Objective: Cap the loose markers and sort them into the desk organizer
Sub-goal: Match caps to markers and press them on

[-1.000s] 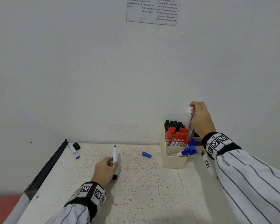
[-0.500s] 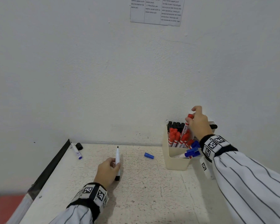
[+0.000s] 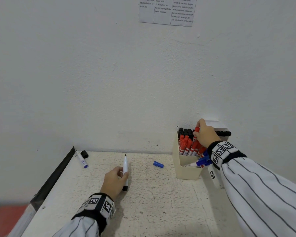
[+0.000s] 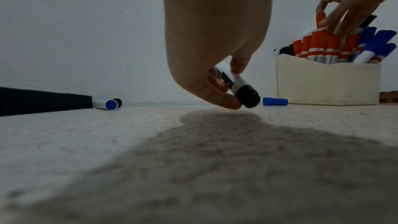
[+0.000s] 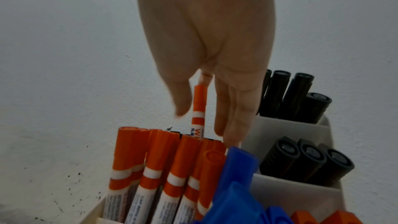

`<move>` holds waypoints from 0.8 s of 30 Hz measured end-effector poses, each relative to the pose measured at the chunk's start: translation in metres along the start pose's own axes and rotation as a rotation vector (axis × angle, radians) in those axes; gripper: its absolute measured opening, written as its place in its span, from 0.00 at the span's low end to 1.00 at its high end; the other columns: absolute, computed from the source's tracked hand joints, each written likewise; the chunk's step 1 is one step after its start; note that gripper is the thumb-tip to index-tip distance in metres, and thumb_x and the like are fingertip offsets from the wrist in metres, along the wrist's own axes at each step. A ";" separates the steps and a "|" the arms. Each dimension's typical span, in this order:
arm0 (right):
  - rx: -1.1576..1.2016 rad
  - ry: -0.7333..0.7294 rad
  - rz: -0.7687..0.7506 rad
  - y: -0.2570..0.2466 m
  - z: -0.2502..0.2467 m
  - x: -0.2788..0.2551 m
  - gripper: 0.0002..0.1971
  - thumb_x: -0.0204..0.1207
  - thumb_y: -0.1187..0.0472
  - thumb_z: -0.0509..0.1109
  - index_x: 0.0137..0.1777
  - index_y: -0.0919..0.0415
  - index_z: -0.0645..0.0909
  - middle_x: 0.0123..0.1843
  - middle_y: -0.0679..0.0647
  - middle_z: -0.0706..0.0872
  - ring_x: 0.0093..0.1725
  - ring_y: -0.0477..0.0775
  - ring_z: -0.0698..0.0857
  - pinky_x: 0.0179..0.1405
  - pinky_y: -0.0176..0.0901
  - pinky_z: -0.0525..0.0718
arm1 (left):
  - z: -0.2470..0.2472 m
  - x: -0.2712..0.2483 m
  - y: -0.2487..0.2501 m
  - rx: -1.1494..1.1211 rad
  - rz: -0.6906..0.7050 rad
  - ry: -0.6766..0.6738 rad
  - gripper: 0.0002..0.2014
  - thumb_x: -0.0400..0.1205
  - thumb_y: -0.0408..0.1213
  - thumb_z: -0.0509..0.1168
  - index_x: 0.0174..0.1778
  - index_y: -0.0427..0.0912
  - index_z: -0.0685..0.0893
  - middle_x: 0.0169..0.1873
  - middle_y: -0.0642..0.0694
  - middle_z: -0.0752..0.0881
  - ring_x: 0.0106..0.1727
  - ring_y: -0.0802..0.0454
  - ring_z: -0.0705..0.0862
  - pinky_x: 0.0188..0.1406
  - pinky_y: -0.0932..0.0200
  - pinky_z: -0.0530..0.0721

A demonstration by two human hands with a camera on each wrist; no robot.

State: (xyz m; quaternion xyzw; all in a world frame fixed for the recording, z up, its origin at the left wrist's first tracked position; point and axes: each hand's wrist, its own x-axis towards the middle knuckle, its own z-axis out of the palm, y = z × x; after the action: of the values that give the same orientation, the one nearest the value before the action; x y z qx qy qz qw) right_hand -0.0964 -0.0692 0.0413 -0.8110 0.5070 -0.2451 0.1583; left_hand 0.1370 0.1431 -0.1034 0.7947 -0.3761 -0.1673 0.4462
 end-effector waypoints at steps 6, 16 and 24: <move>-0.056 -0.139 0.023 0.008 0.005 -0.002 0.33 0.61 0.73 0.77 0.55 0.50 0.61 0.54 0.55 0.73 0.51 0.57 0.80 0.44 0.48 0.86 | -0.001 0.000 0.000 0.011 0.012 -0.003 0.10 0.81 0.39 0.65 0.57 0.40 0.82 0.37 0.51 0.80 0.40 0.53 0.78 0.32 0.72 0.70; 0.011 -0.034 -0.020 0.011 0.005 0.000 0.29 0.72 0.79 0.61 0.70 0.57 0.61 0.49 0.62 0.80 0.42 0.53 0.81 0.36 0.38 0.80 | 0.000 0.001 0.000 0.020 0.017 -0.009 0.07 0.81 0.39 0.65 0.52 0.43 0.81 0.36 0.51 0.80 0.40 0.53 0.78 0.32 0.72 0.71; -0.029 0.019 -0.063 0.007 -0.005 -0.001 0.17 0.78 0.61 0.67 0.66 0.63 0.74 0.54 0.64 0.84 0.49 0.56 0.81 0.51 0.45 0.78 | 0.000 0.001 0.000 0.020 0.019 -0.017 0.06 0.81 0.40 0.65 0.51 0.45 0.80 0.37 0.50 0.81 0.39 0.55 0.78 0.32 0.74 0.71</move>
State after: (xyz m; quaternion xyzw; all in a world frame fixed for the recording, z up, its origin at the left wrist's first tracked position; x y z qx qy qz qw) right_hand -0.1048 -0.0716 0.0422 -0.8266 0.4861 -0.2501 0.1339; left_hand 0.1381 0.1426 -0.1032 0.7940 -0.3890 -0.1663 0.4365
